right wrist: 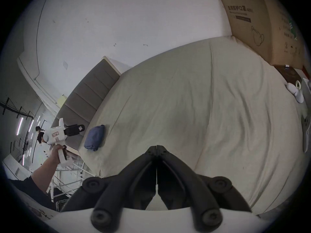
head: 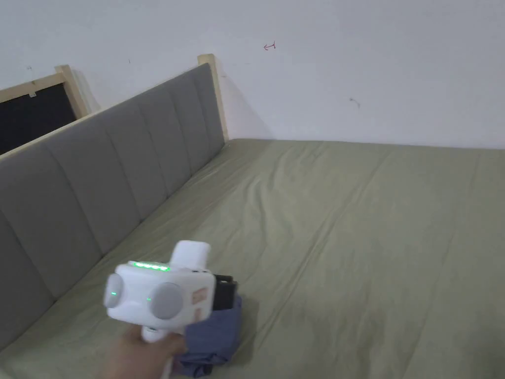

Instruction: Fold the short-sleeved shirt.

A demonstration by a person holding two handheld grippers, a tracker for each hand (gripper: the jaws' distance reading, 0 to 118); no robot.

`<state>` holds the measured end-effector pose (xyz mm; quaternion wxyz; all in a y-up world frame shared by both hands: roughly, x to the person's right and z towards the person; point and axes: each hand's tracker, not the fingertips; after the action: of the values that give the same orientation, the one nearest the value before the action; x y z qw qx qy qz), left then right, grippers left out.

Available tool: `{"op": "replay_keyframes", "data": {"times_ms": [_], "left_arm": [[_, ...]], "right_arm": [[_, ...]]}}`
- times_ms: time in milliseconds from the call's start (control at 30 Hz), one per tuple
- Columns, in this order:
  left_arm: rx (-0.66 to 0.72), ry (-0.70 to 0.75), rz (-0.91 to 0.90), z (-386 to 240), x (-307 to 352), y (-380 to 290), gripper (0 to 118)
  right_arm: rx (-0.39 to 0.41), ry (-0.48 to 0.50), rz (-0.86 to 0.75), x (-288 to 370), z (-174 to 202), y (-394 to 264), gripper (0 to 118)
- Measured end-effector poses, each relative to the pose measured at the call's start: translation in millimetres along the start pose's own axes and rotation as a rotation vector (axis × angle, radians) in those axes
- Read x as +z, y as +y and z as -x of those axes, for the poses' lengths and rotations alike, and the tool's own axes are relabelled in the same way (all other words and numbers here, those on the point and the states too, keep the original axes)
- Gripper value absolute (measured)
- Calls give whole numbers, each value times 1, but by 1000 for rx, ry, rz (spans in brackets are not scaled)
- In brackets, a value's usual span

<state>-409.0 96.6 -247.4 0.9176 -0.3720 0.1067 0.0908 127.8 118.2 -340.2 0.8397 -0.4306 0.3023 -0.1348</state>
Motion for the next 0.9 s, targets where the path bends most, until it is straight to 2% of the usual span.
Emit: {"op": "replay_keyframes", "data": {"times_ms": [33, 67, 133, 200, 300, 367, 400, 467, 500, 533, 633, 667, 767, 800, 833, 867, 900], "left_arm": [[3, -38, 10, -27, -3, -2, 8], [3, -73, 29, -51, -6, -2, 4], [-6, -167, 9, -102, -5, 0, 3], [28, -262, -60, -139, 5, 11, 3], [-11, -268, -252, -191, 40, 34, 3], [-54, -213, -471, -216, 69, 40, 3], [-82, -181, -594, -232, 86, 39, 3], [-125, -44, -766, -254, 108, 31, 3], [-140, -13, -822, -262, 114, 28, 3], [-136, -45, -840, -267, 120, 25, 3], [-116, -49, -868, -276, 130, 16, 3], [-118, -35, -881, -279, 132, 15, 3], [-143, 41, -947, -283, 138, -1, 4], [-143, 41, -950, -286, 138, -3, 5], [-145, 40, -944, -287, 140, -6, 14], [-143, 44, -943, -287, 143, -8, 51], [-140, 33, -936, -286, 145, -9, 86]], "right_arm": [[7, -4, -5, 4, 0, 2, 0], [31, -35, -14, 9, 2, 5, 0], [95, -130, -44, 23, 10, 11, 0], [121, -166, -74, 38, 15, 17, 0], [154, -200, -202, 67, 26, 30, 0], [219, -283, -377, 88, 41, 37, 0], [245, -292, -471, 98, 47, 40, 0], [275, -247, -652, 113, 49, 41, 0], [295, -238, -747, 117, 51, 39, 0], [324, -257, -831, 119, 52, 36, 0], [398, -382, -1061, 118, 53, 25, 0], [394, -415, -1058, 117, 52, 27, 0], [330, -417, -984, 111, 43, 35, 2], [318, -436, -981, 111, 42, 33, 15], [312, -486, -995, 111, 41, 30, 37], [311, -499, -1006, 111, 40, 27, 71], [310, -492, -1008, 114, 39, 24, 87]]}}
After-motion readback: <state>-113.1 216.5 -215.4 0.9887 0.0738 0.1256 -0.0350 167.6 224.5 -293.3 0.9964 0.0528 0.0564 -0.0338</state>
